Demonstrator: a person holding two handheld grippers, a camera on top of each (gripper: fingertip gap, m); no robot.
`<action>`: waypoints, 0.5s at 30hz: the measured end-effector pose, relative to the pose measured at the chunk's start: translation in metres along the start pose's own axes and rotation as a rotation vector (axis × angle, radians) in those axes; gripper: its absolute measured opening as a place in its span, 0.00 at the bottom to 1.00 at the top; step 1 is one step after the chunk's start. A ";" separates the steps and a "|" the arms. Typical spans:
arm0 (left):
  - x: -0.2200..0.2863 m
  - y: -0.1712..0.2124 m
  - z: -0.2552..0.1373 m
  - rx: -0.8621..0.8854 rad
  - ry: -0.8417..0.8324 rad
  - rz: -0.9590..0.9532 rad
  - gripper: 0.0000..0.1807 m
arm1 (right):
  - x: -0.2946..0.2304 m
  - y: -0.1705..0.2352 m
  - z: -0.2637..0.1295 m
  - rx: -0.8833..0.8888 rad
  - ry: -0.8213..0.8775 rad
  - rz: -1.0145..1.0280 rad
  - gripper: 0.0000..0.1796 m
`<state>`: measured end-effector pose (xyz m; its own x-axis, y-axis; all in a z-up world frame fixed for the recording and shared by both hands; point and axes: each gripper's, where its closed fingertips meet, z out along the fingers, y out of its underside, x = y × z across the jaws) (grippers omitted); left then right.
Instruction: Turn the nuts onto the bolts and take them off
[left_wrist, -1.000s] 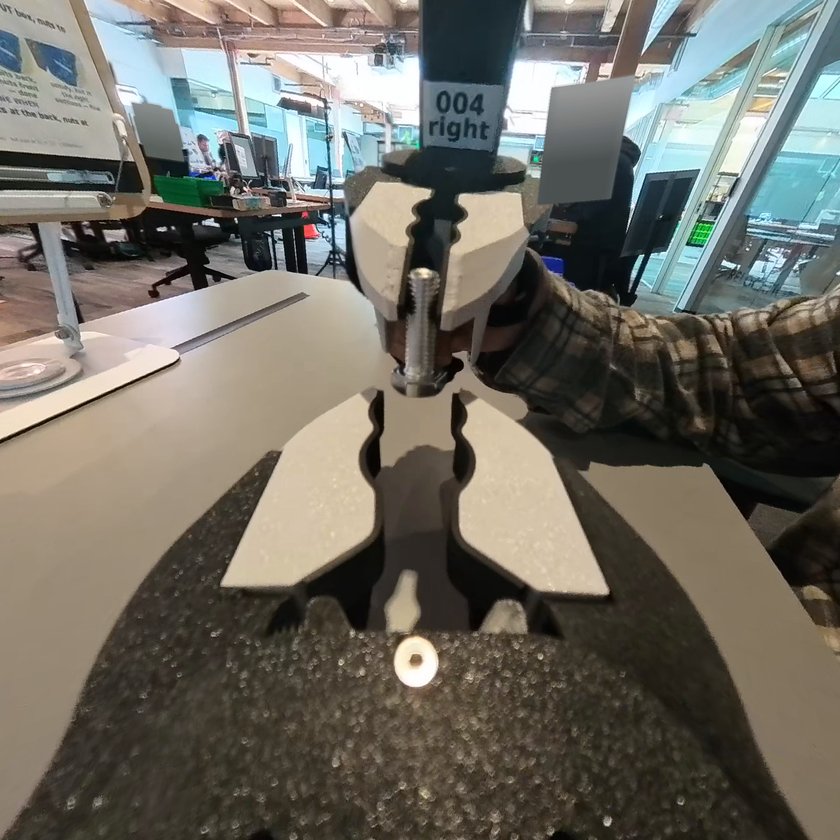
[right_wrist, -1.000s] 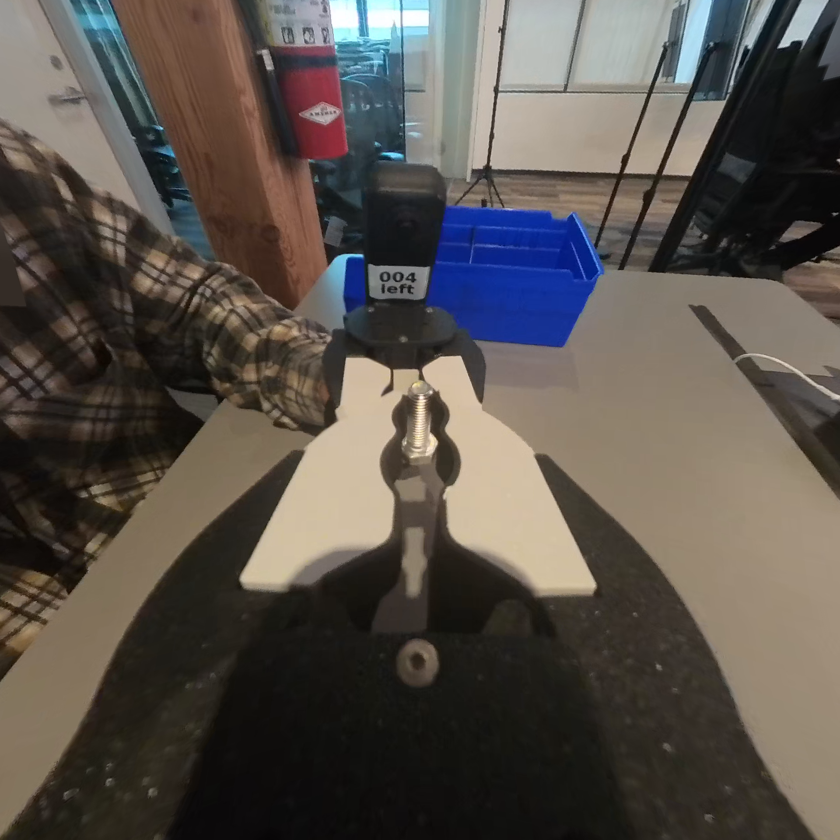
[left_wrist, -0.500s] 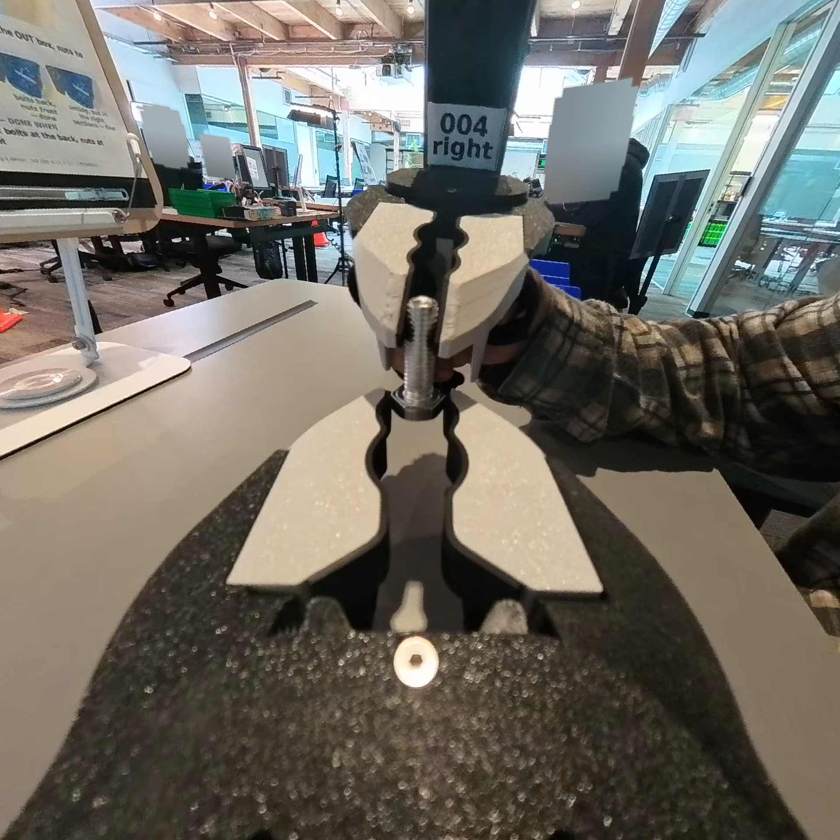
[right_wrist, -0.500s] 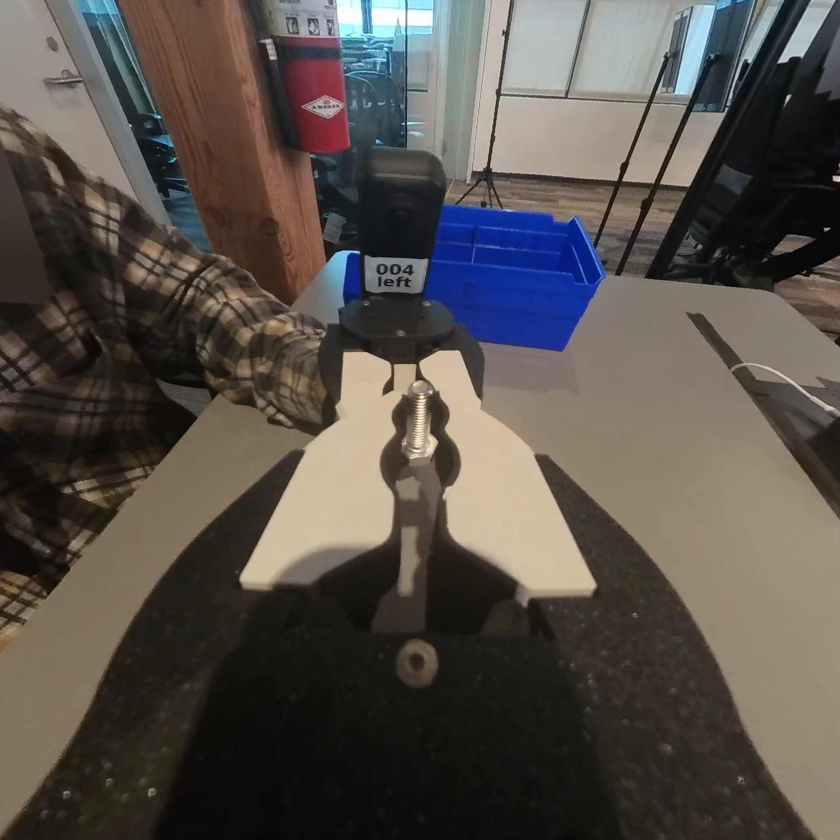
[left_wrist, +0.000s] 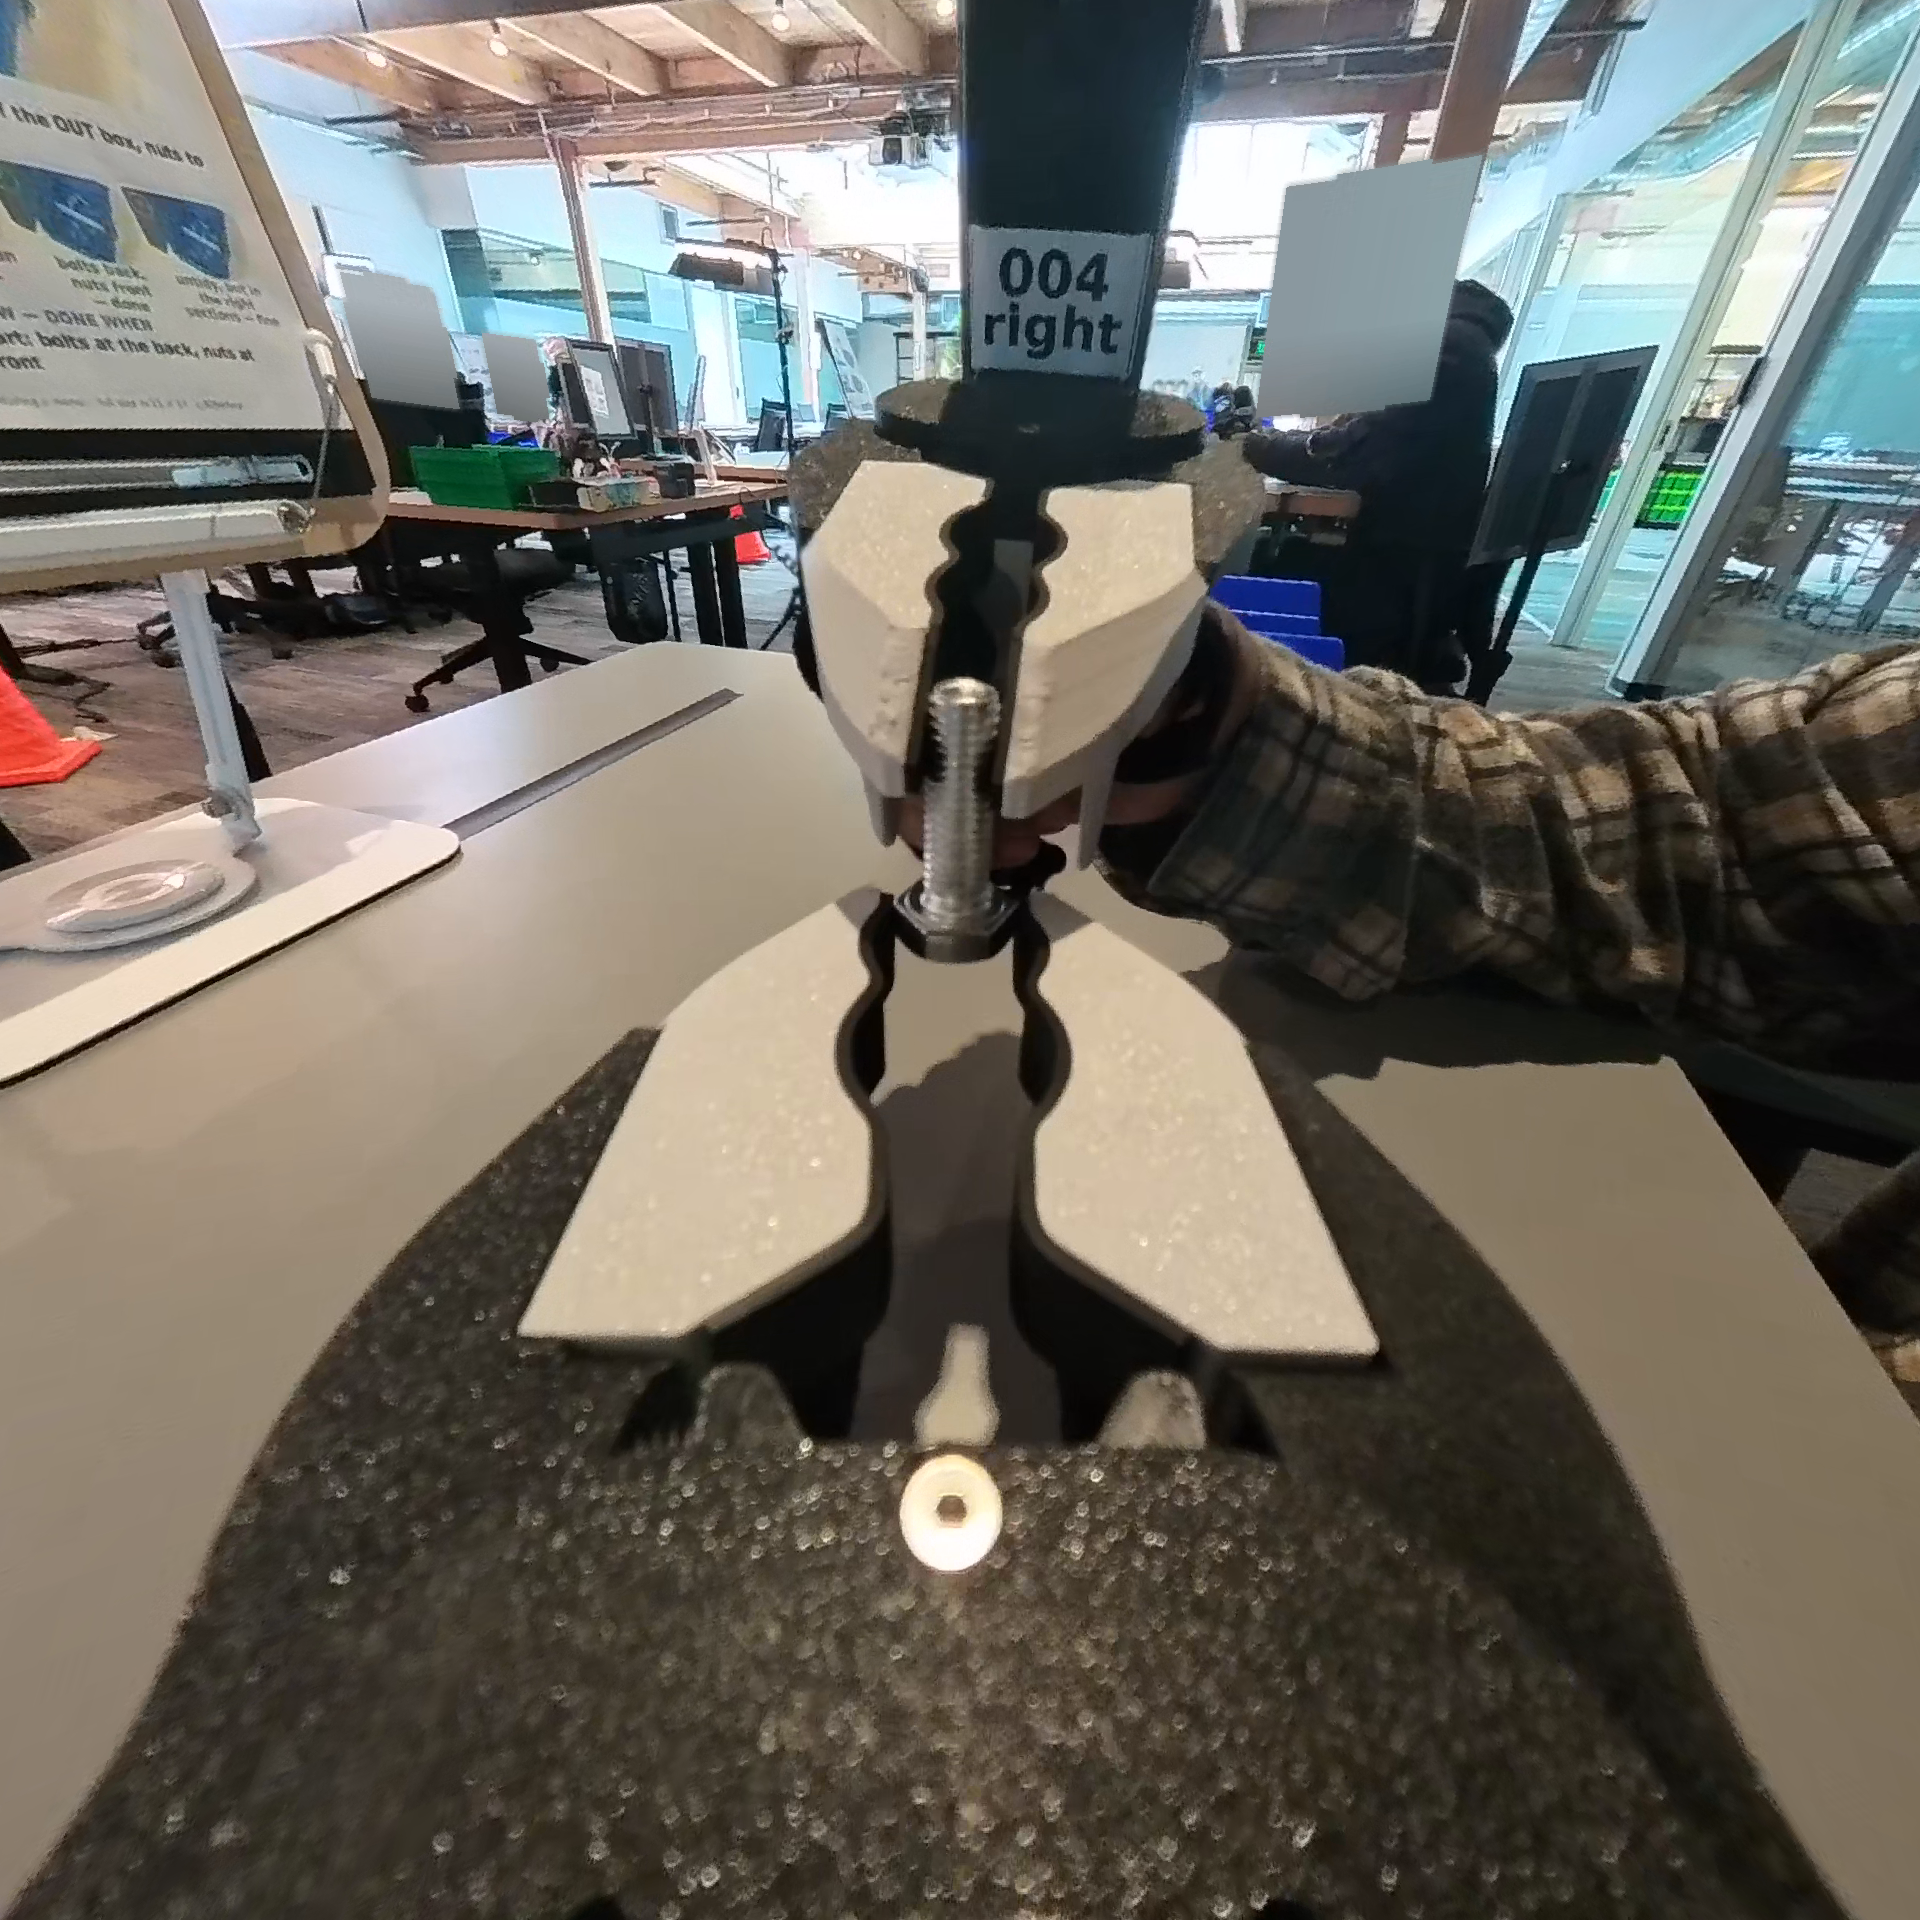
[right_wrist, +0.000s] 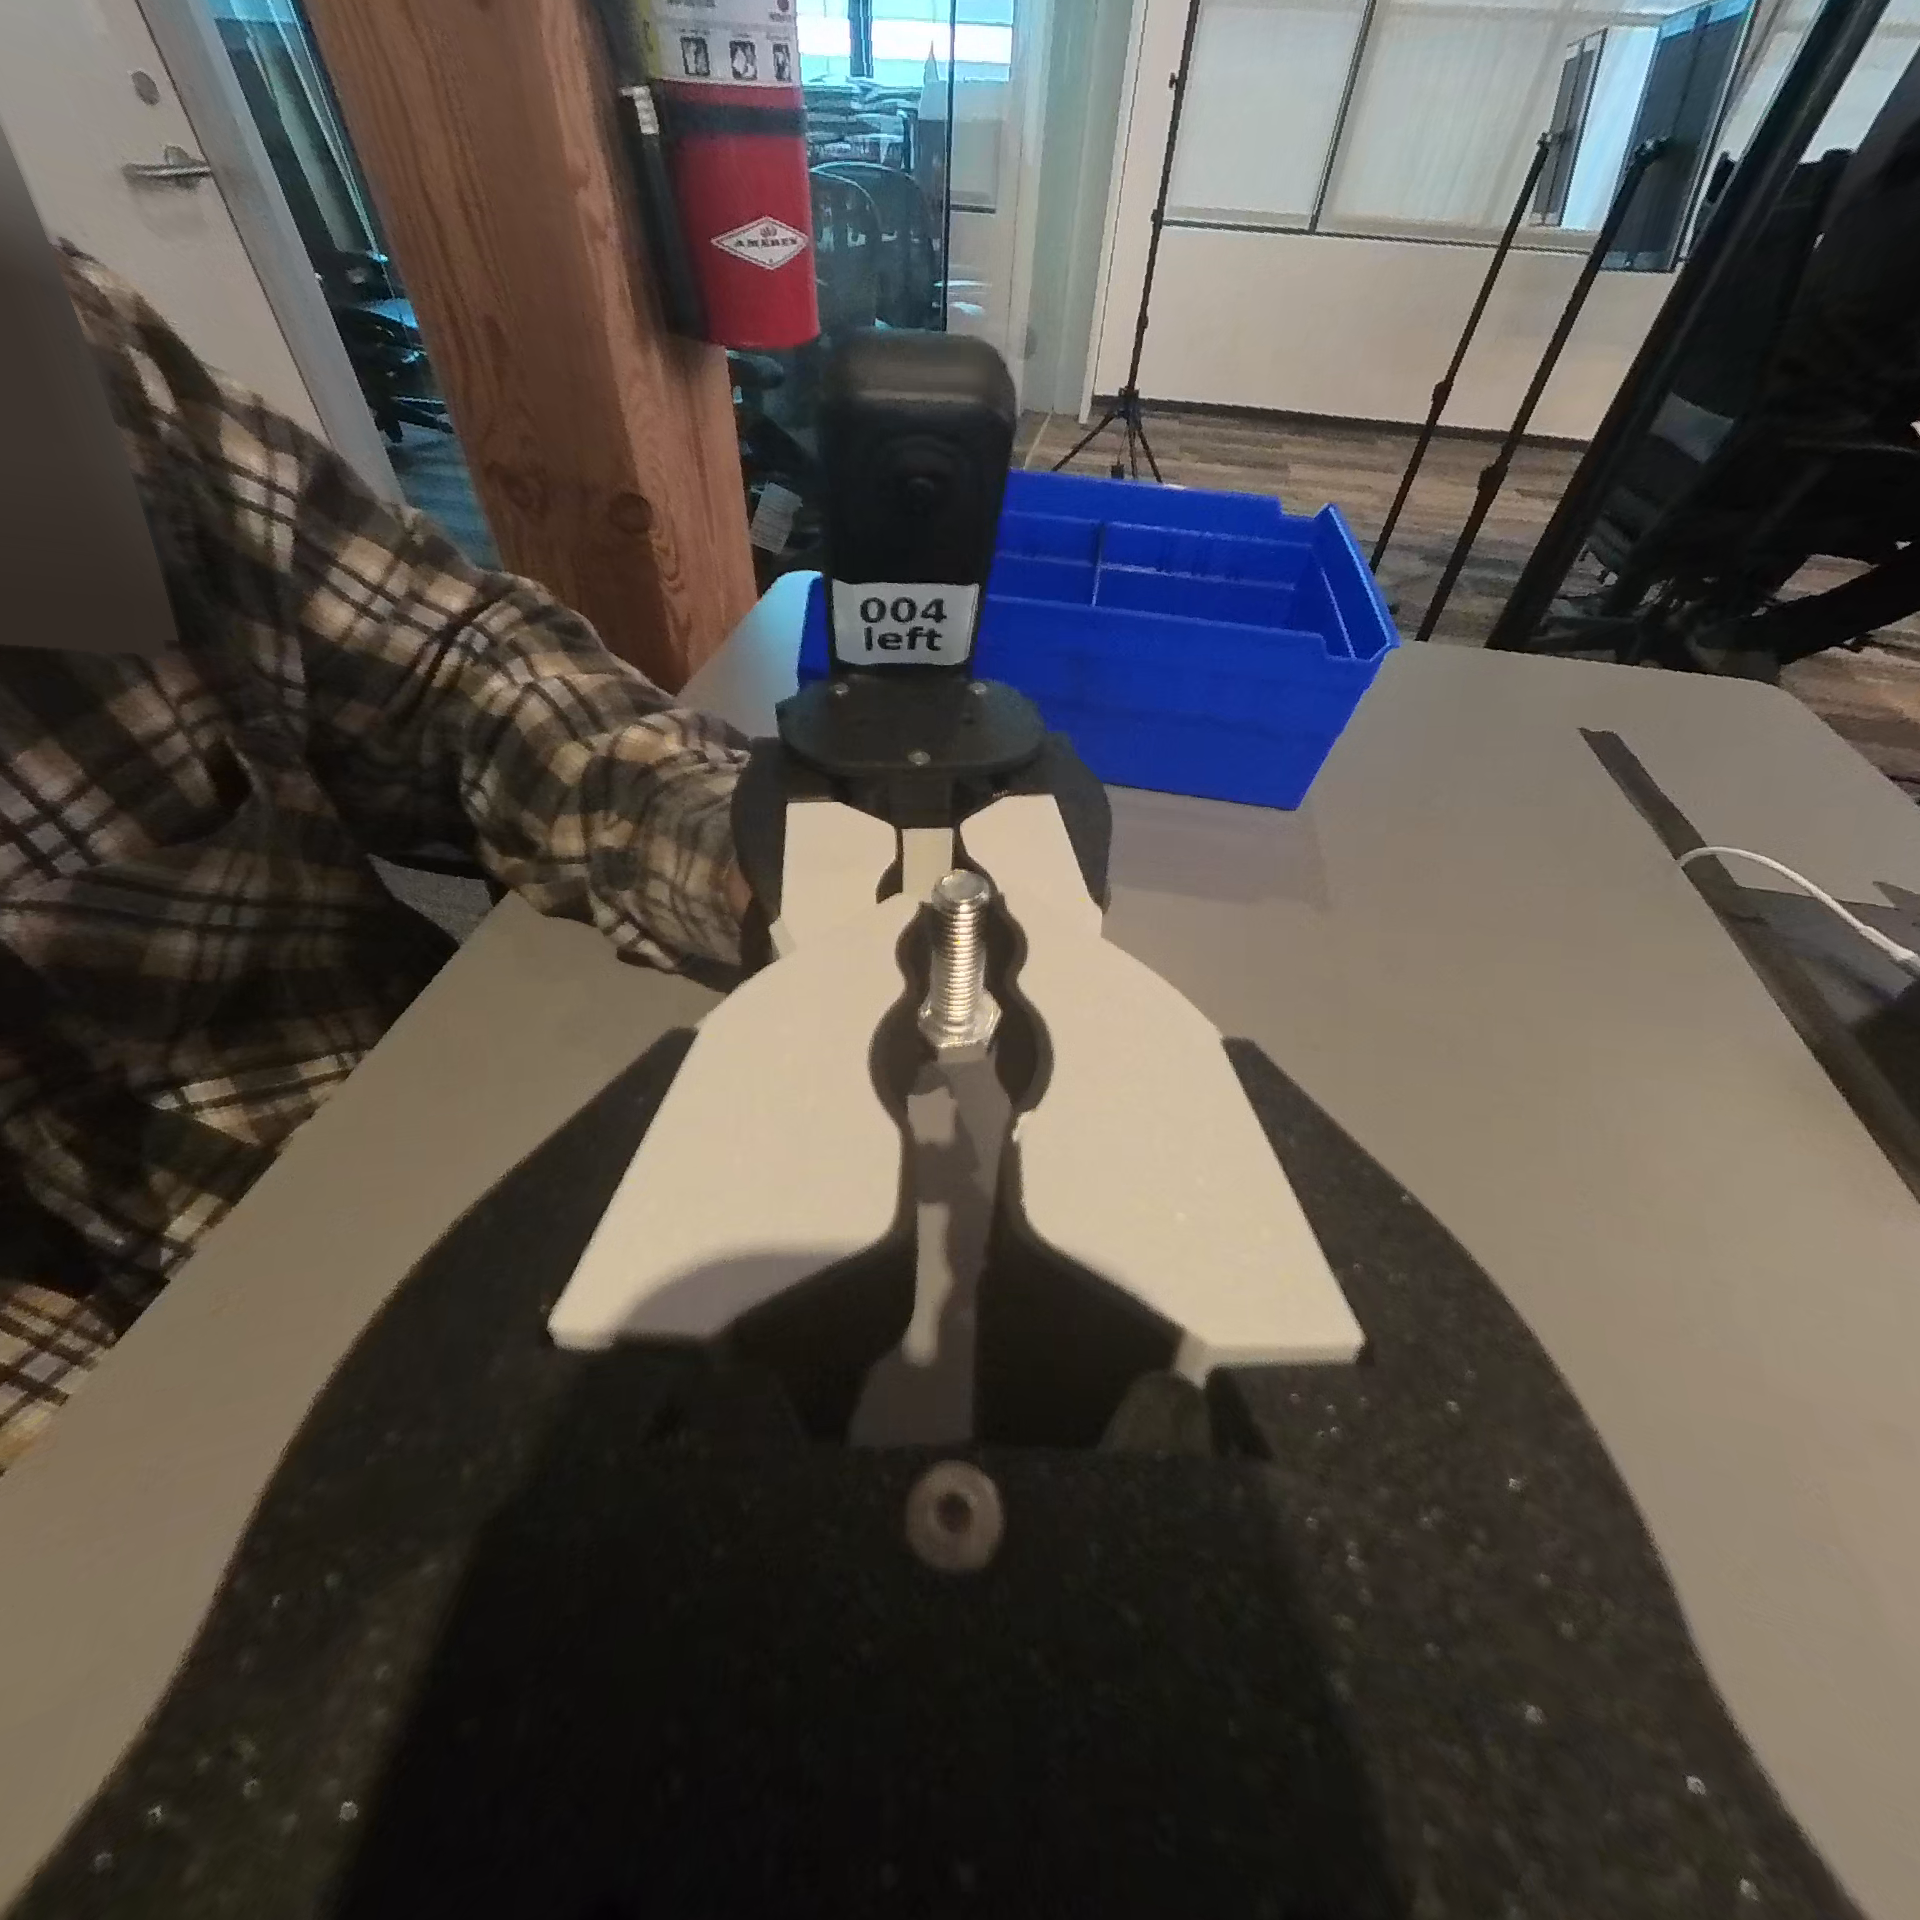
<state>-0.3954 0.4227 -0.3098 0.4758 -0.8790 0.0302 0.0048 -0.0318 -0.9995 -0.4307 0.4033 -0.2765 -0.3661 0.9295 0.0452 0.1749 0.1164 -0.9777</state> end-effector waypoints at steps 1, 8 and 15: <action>0.000 -0.001 0.000 0.003 0.001 0.000 0.12 | 0.000 0.000 0.000 0.003 -0.002 0.001 0.05; 0.000 -0.007 -0.004 0.047 0.008 -0.013 0.13 | 0.001 -0.004 -0.004 0.021 -0.002 0.009 0.05; 0.004 -0.013 -0.006 0.087 0.033 -0.016 0.11 | -0.001 -0.008 -0.006 0.048 -0.020 0.017 0.05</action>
<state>-0.3989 0.4173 -0.2967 0.4455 -0.8942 0.0449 0.0888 -0.0058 -0.9960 -0.4267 0.4034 -0.2672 -0.3814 0.9241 0.0246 0.1372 0.0829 -0.9871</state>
